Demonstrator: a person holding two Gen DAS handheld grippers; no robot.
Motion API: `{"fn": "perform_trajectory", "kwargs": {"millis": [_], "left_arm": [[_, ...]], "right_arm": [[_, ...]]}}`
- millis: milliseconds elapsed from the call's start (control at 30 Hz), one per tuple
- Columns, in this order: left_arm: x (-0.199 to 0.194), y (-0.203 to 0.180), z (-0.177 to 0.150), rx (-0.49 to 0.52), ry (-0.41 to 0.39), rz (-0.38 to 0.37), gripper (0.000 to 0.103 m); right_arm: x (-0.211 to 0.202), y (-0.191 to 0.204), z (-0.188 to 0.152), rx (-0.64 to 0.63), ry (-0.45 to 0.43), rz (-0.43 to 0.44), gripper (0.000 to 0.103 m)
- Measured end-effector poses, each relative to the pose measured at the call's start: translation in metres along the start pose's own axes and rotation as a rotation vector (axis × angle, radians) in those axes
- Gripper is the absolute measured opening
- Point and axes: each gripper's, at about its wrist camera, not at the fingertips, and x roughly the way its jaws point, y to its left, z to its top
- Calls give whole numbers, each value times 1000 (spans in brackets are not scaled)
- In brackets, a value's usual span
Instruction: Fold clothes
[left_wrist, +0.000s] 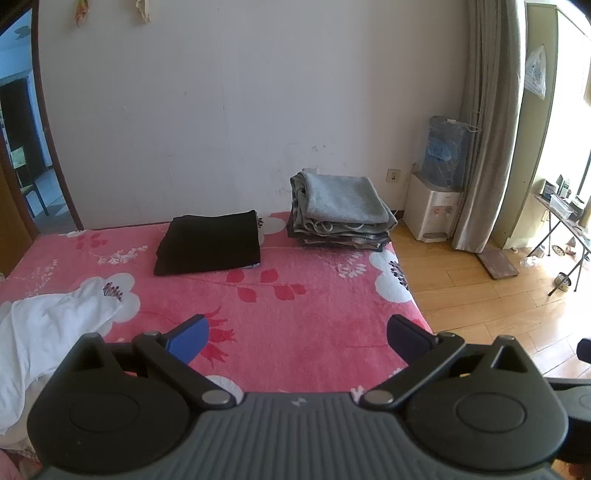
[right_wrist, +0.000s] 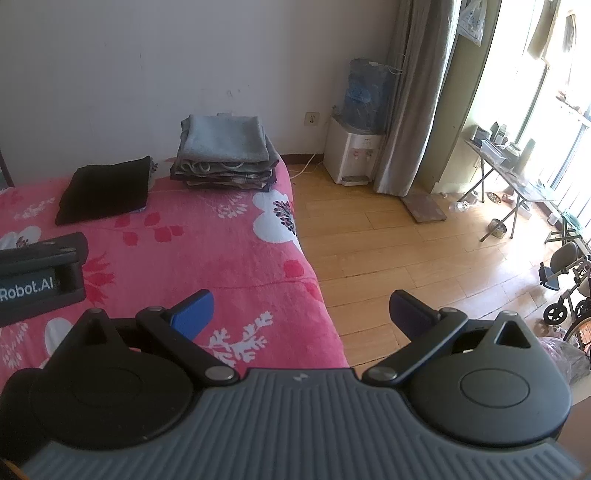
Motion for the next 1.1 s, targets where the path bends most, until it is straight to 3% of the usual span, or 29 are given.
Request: {"fn": "perform_trajectory", "kwargs": {"millis": [1100], "left_arm": [[-1, 2, 3, -4, -2, 6, 103]], "right_arm": [[2, 3, 7, -7, 1, 9, 102]]}}
